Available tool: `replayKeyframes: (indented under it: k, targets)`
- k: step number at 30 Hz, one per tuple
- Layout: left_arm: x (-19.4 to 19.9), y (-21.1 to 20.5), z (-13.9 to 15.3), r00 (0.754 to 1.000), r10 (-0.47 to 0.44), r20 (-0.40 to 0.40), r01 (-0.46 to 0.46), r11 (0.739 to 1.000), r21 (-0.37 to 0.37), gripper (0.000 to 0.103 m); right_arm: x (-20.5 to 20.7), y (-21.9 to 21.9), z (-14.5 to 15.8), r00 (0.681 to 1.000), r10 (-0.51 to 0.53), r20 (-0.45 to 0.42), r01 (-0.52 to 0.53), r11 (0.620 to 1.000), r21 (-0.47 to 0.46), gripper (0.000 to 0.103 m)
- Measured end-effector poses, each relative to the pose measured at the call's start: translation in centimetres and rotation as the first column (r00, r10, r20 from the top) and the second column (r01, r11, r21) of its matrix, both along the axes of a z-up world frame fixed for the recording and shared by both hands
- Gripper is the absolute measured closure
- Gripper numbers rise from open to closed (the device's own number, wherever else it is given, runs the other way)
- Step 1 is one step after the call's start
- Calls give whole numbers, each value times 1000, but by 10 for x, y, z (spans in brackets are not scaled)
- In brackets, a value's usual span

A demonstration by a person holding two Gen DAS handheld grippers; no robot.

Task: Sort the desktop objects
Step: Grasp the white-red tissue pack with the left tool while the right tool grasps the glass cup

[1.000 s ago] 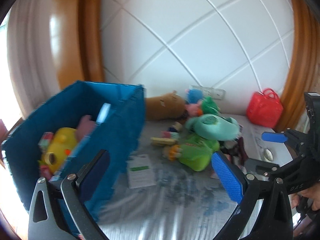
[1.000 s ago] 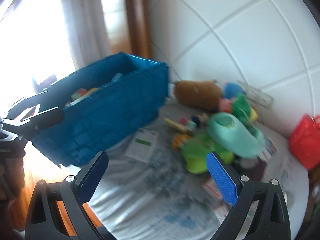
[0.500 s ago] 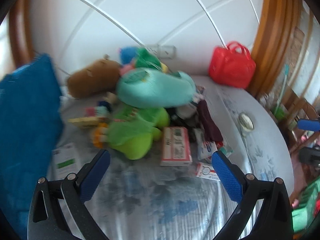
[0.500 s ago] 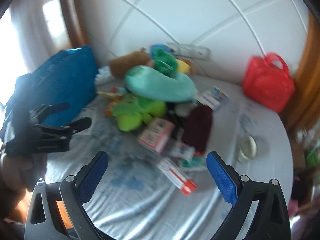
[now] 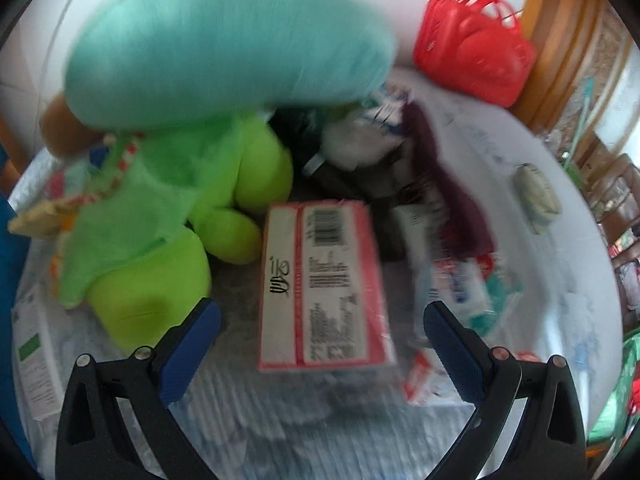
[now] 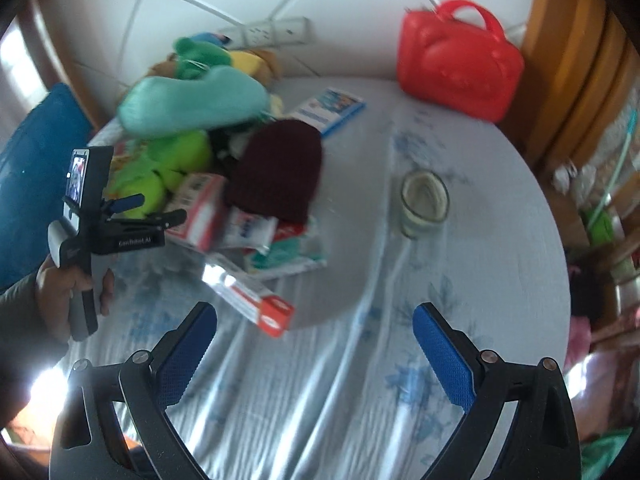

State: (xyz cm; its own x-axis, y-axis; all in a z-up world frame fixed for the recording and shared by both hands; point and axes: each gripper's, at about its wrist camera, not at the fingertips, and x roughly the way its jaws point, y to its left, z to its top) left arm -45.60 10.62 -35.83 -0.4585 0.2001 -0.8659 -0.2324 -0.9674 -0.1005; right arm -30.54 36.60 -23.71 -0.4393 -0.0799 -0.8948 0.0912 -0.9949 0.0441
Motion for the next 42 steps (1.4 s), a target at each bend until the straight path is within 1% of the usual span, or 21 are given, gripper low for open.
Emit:
replayKeyframes:
  k: [3,6,7,8,9,11,16,20,24,30,33,36,37,39,42]
  targets:
    - [-11,3,-24,1000,-2,25,2,1000,-13,0,-2,7,-15,999,-19,29,19,1000,3,3]
    - [-15,7,-35,999,-2,35,3,1000,-22,0,-3,9,-26,998,-30,55,30,1000,6,3]
    - [-14,8,-35,999,-7,35,8,1000,-17,3,-3,10,-28,998,-33,61,33,999,7,3]
    - [-13,9,-35,999,-12,34,13,1000,-11,14,-3,10,-30,997,-35,65,35,999,8,3]
    - [-11,11,-33,999,-21,33,22,1000,-10,21,-4,10,-31,997,-37,69,36,999,11,3]
    - [-7,16,-30,999,-41,31,41,999,-11,25,-7,11,-33,996,-41,73,39,999,16,3]
    - [9,9,-15,999,-41,17,40,999,22,26,-28,13,-38,997,-49,58,48,998,29,3]
    - [21,-7,5,1000,-19,-8,20,998,58,26,-65,21,-49,997,-78,19,76,993,86,3]
    - [35,-18,21,1000,-16,-18,17,997,81,26,-115,50,-72,987,-163,0,162,981,110,3]
    - [52,-31,42,999,-20,-25,22,996,85,26,-183,87,-120,972,-232,34,222,955,196,3]
    - [59,-37,48,1000,-13,-23,15,996,85,26,-201,99,-140,965,-255,60,237,948,214,3]
    - [66,-43,52,1000,-6,-20,7,997,83,26,-212,103,-153,965,-250,80,228,948,223,4]
    - [68,-46,53,1000,-2,-20,4,997,82,26,-216,104,-155,964,-249,89,225,949,221,6]
    - [71,-51,57,1000,5,-21,-4,997,80,26,-219,108,-157,960,-261,101,236,950,205,26]
    - [74,-56,62,999,15,-28,-13,997,82,26,-218,109,-155,955,-275,108,252,949,191,30]
